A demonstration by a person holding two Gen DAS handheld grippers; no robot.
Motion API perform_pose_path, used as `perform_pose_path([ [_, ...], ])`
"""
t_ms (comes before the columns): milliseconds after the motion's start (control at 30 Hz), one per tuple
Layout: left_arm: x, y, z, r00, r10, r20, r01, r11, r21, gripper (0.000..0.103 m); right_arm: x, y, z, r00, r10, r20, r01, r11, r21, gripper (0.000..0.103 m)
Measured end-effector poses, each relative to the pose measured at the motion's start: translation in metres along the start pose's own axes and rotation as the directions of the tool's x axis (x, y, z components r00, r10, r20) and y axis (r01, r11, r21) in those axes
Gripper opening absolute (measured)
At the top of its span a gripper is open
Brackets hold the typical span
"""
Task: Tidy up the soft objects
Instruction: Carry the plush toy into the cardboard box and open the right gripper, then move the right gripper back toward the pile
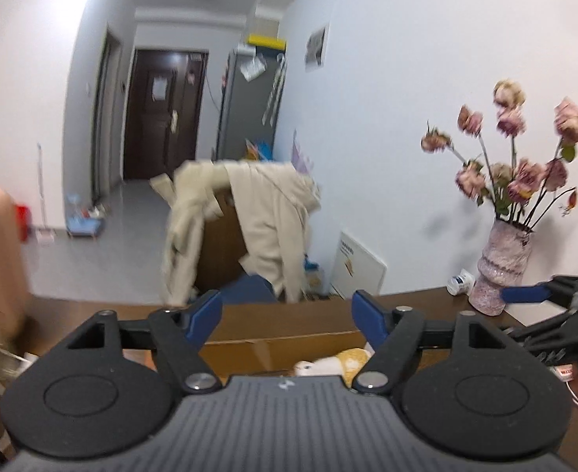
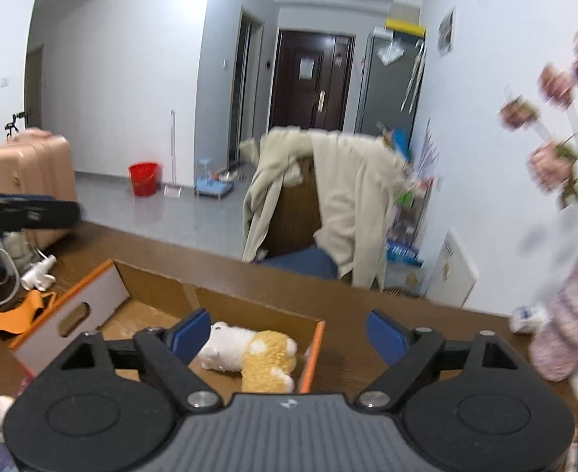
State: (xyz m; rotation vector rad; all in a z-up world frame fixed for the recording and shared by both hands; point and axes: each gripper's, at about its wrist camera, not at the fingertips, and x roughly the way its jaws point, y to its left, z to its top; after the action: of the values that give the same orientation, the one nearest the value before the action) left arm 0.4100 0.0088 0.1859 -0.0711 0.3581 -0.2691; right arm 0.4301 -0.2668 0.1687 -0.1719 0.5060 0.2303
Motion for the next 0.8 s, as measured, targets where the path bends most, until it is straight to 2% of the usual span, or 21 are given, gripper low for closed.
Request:
perform_pose_path([
  [200,-0.085,0.004,-0.001,0.997,0.046,0.064,-0.046,0.999,0.003,0.085,-0.074,0.004,-0.001,0.998,-0.032,0.051,0.031,0.999,0.015,0.094],
  [400,-0.154,-0.002,-0.032,0.993,0.075,0.091,-0.079,0.996,0.037,0.089,-0.139,0.035,-0.036,0.991,-0.012,0.136,0.012,1.000,0.004,0.097],
  [600,-0.218,-0.009,-0.085,0.987,0.089,0.135,-0.096,0.994,0.051,0.100,-0.201,0.067,-0.082,0.980,0.040,0.197,-0.047,0.998,0.034,0.098],
  [700,-0.253,-0.007,-0.123,0.987,0.063,0.146,-0.065,0.998,0.013,0.103,-0.227,0.082,-0.109,0.971,0.058,0.233,-0.074,0.995,0.060,0.103],
  [800,-0.280,-0.008,-0.162,0.987,0.047,0.155,-0.045,0.999,-0.017,0.103,-0.250,0.101,-0.146,0.956,0.067,0.284,-0.086,0.995,0.054,0.103],
])
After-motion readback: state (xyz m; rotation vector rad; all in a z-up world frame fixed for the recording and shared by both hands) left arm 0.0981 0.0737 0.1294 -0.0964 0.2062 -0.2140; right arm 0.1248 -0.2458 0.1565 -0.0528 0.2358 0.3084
